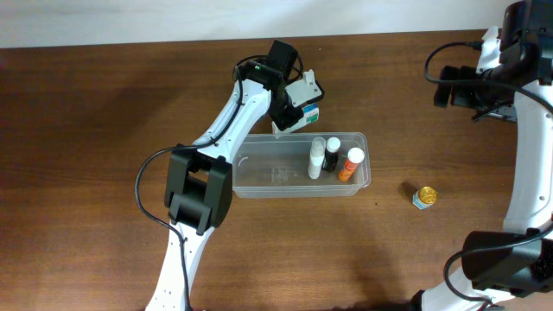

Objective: Pack container
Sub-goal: 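Lower the toothpaste box flat into the container's left side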

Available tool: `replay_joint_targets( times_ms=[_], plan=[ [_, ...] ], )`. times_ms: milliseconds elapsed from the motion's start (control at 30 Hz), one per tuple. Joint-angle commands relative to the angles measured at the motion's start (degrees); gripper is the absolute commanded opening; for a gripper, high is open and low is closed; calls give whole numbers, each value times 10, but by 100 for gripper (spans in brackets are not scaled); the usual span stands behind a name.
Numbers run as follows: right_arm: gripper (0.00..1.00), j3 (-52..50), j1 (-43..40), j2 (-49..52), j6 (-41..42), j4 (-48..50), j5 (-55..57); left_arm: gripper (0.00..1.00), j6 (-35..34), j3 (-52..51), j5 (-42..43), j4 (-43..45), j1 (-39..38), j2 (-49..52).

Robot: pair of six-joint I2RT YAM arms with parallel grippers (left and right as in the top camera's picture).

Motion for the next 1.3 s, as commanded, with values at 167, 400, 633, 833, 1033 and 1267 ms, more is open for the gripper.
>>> replay_joint_targets(
  times_ms=[167,400,633,833,1033,1267],
  plan=[
    [98,9,-3,-6,2,0,5,19,1,133,-21,-54,18,-28],
    [99,9,-3,-6,2,0,5,19,59,167,-85,-130,33,-110],
    [98,9,-3,-6,2,0,5,20,104,167,-97,-185,35,-209],
    [98,9,-3,-6,2,0,5,19,70,167,-53,-277,35,-240],
    [98,9,-3,-6,2,0,5,19,30,165,16,-363,35,-240],
    [98,9,-3,-6,2,0,5,15,26,82,26,-382,35,-240]
  ],
)
